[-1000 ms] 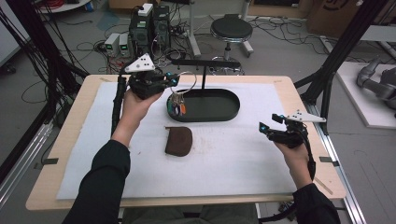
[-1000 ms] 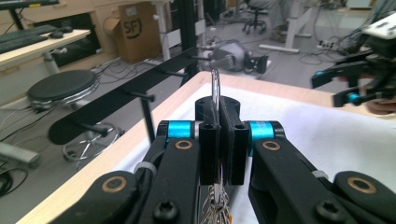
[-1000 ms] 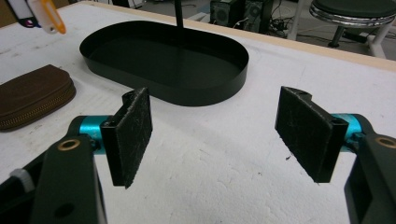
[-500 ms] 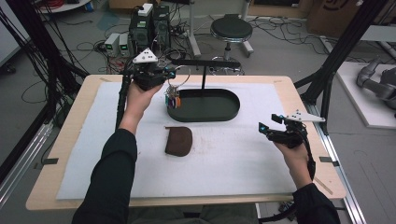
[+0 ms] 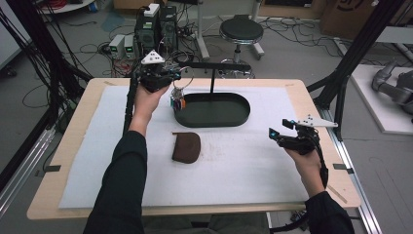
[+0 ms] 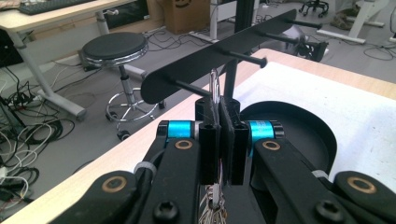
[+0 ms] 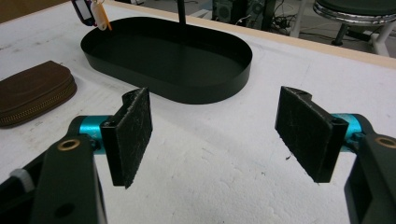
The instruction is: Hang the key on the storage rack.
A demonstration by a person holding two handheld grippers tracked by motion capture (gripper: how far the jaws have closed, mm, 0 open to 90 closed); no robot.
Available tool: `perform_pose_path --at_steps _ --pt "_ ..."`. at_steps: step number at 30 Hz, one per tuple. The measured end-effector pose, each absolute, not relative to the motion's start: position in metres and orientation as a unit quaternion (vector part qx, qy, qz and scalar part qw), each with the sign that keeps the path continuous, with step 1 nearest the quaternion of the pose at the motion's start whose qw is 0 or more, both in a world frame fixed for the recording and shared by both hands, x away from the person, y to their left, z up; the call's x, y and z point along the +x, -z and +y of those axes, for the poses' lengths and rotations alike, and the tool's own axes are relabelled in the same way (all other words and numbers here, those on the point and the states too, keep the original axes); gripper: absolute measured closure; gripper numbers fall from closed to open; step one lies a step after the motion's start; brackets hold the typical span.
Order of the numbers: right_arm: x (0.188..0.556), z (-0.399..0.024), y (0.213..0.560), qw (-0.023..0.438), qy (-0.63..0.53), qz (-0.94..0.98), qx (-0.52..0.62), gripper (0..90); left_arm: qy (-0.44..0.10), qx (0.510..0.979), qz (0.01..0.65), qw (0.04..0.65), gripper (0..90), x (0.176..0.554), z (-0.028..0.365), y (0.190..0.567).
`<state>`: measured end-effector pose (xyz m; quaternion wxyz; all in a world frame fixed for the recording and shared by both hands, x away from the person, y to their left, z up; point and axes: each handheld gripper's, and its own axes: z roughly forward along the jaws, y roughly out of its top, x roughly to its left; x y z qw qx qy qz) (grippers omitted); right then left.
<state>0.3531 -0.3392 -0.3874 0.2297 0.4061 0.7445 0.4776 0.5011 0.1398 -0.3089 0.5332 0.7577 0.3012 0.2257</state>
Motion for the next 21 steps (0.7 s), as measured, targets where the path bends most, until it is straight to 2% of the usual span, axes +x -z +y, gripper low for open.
perform_pose_path --at_steps 21 --pt "0.3531 -0.3397 0.3871 0.230 -0.479 0.743 0.407 27.9 -0.220 0.756 0.323 0.524 86.1 0.5079 0.1383 0.3173"
